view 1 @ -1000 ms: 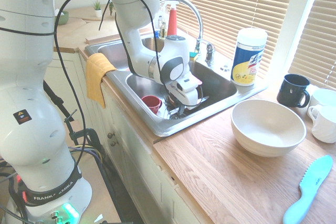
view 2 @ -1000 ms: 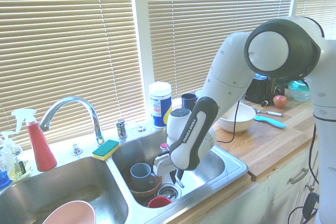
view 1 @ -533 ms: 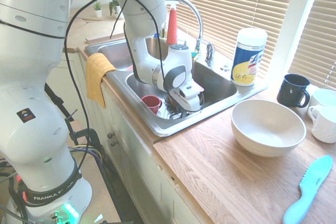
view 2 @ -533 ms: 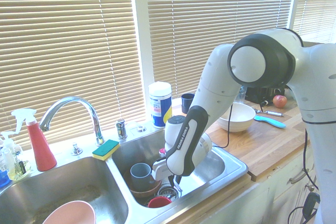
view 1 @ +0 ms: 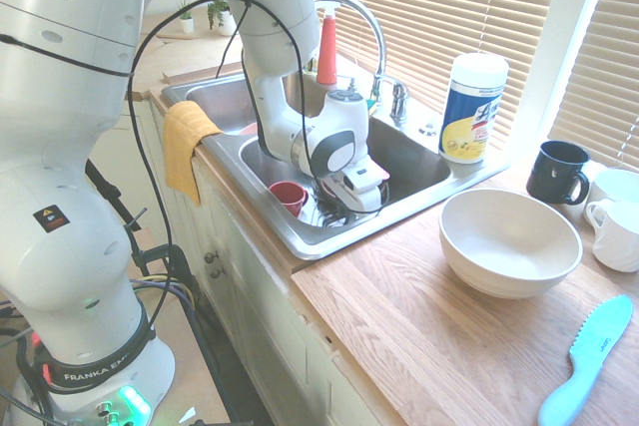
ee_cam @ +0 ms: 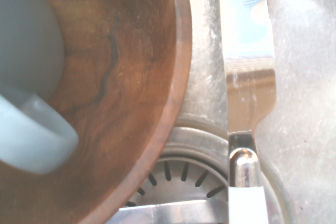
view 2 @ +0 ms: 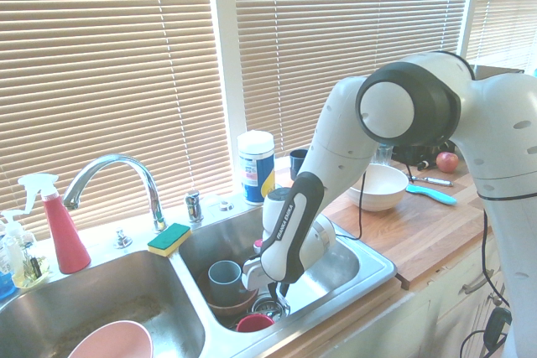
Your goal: Put the knife into the sink
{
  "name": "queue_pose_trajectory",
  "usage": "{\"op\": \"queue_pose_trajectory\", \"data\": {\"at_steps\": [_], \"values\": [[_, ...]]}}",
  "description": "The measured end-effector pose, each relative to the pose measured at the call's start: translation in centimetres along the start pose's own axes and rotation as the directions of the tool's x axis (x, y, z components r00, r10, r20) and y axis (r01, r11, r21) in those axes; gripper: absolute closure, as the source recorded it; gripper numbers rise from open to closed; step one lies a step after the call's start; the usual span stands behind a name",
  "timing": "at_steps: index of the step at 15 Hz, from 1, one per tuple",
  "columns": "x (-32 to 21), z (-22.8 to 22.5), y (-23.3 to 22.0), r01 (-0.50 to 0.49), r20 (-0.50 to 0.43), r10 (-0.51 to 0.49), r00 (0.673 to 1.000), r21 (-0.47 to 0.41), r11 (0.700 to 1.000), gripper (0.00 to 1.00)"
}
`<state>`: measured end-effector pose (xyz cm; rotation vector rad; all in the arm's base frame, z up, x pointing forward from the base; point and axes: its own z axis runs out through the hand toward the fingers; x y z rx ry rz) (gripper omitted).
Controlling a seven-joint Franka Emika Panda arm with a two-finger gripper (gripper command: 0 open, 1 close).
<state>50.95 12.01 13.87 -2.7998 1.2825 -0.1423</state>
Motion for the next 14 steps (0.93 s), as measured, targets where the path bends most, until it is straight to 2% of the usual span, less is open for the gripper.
{"op": "queue_pose_trajectory", "data": {"at_steps": [8, 10, 14], "values": [[0.6, -0.7, -0.5, -0.003, -0.006, 0.003, 1.0, 0.012, 1.0, 0.0], [1.3, -3.7, -1.2, 0.004, -0.022, -0.004, 1.0, 0.019, 1.0, 0.0], [1.8, -14.3, -2.1, 0.04, -0.023, -0.04, 0.999, 0.0, 0.999, 0.0]]}}
